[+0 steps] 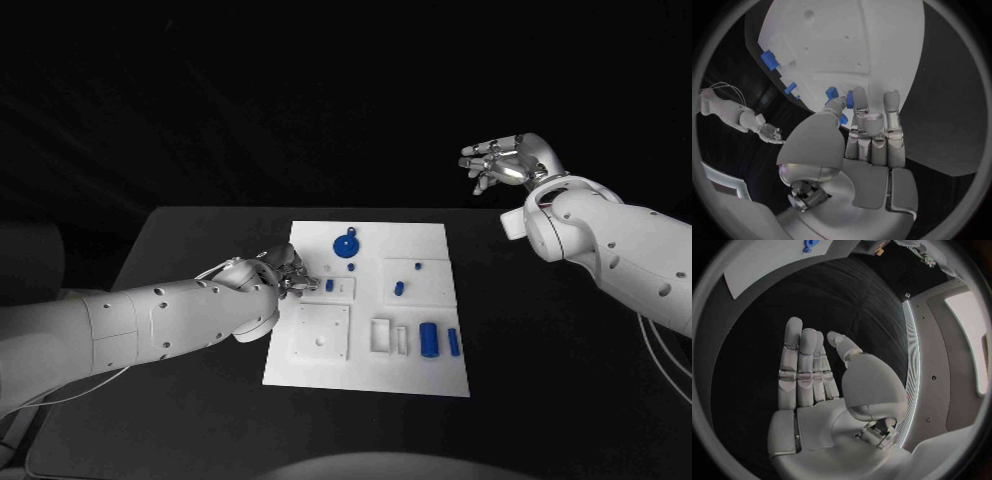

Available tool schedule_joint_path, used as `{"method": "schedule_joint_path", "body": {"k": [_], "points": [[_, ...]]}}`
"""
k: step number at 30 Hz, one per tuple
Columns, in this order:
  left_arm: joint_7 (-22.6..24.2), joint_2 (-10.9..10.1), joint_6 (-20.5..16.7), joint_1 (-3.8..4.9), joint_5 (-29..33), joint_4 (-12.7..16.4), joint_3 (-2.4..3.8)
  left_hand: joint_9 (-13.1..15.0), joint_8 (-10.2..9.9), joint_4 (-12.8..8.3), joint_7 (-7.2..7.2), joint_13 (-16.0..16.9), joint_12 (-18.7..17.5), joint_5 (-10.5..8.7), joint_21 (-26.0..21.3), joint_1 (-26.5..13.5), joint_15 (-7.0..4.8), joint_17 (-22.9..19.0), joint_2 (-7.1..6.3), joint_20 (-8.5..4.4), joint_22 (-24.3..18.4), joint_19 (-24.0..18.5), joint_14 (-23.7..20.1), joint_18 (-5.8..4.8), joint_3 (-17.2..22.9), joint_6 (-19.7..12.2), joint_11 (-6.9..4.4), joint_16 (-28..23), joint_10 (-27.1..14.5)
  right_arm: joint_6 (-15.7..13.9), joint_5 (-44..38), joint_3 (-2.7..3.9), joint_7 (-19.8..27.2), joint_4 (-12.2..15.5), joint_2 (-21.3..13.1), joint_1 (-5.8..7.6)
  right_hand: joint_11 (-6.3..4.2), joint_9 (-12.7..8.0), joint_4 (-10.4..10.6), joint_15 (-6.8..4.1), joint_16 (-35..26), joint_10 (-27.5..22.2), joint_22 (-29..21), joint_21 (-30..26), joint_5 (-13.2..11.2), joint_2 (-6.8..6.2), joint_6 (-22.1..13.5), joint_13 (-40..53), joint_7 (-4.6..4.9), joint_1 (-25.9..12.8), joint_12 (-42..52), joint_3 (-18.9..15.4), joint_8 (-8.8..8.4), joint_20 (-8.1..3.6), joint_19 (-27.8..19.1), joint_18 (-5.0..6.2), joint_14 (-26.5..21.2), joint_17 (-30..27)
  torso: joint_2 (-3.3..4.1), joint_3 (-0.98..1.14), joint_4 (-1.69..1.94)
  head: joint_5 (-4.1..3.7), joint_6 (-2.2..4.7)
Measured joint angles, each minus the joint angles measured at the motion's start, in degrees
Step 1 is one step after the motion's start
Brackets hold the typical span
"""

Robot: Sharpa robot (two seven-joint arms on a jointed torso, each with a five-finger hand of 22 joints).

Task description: Assemble the parts on the task board

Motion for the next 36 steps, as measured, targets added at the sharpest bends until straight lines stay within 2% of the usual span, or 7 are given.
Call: {"method": "schedule_joint_path", "body": {"k": [15, 22, 36], "points": [[-0.3, 0.0, 0.8, -0.06, -0.5, -0.2, 0.09, 0.6, -0.2, 0.0, 0.20, 0.0, 0.0, 0.54, 0.0, 0.0, -0.07, 0.5, 0.00, 0.00, 0.0, 0.0, 0.1, 0.00, 0.0, 0.2, 0.02, 0.0, 0.0, 0.0, 0.1, 0.00, 0.0, -0.1, 0.0, -0.19, 0.00, 0.0, 0.2, 0.00, 0.0, 0.0, -0.1, 0.0, 0.4, 0.00, 0.0, 0.1, 0.03, 0.0, 0.0, 0.2, 0.00, 0.00, 0.0, 0.00, 0.0, 0.0, -0.02, -0.07, 0.05, -0.06, -0.31], [-0.3, -0.2, 1.0, -0.09, -0.9, -0.1, 0.10, 1.8, 0.0, 0.0, 0.20, 0.2, 0.0, 2.65, 0.2, -0.2, -0.20, 1.3, 0.23, 0.00, 0.0, 0.0, 0.4, 0.00, 0.0, 0.2, -0.12, 0.0, 0.1, 0.0, 0.1, 0.00, 0.0, -0.1, 0.0, -0.22, 0.00, 0.0, 0.2, 0.00, 0.0, 0.0, -0.1, 0.0, 0.4, 0.00, -0.1, 0.1, 0.11, 0.0, 0.0, 0.2, 0.00, 0.00, 0.0, 0.00, 0.0, 0.0, -0.02, -0.09, 0.07, -0.09, -0.39], [-0.4, 0.0, 1.2, -0.09, -1.2, -0.2, 0.11, 1.8, 0.0, 0.0, 0.20, 0.2, 0.0, 2.65, 0.2, -0.2, -0.16, 1.5, 0.23, 0.00, 0.0, 0.0, 0.5, 0.00, 0.0, 0.2, -0.03, 0.0, 0.2, 0.0, 0.2, 0.00, 0.0, -0.2, 0.0, -0.26, 0.00, 0.0, 0.2, 0.00, 0.0, 0.0, -0.1, 0.0, 0.4, 0.00, -0.1, 0.0, 0.11, 0.0, 0.0, 0.2, 0.00, 0.00, 0.0, 0.00, 0.0, 0.0, -0.02, -0.03, 0.04, -0.07, -0.41]]}}
